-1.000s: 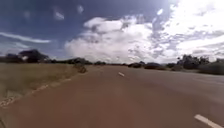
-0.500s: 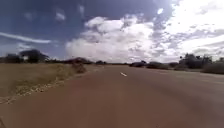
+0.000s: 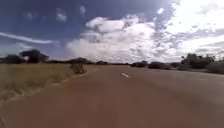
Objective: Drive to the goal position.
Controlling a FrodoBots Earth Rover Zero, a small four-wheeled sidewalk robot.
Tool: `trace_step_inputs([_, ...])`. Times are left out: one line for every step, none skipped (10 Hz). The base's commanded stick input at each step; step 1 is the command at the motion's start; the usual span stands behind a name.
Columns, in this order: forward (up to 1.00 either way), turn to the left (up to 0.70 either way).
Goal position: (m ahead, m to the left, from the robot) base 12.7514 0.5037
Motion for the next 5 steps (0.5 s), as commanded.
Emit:
trace_step_inputs([1.0,0.0])
trace_step_inputs([1.0,0.0])
trace_step_inputs([1.0,0.0])
trace_step_inputs([1.0,0.0])
trace_step_inputs([1.0,0.0])
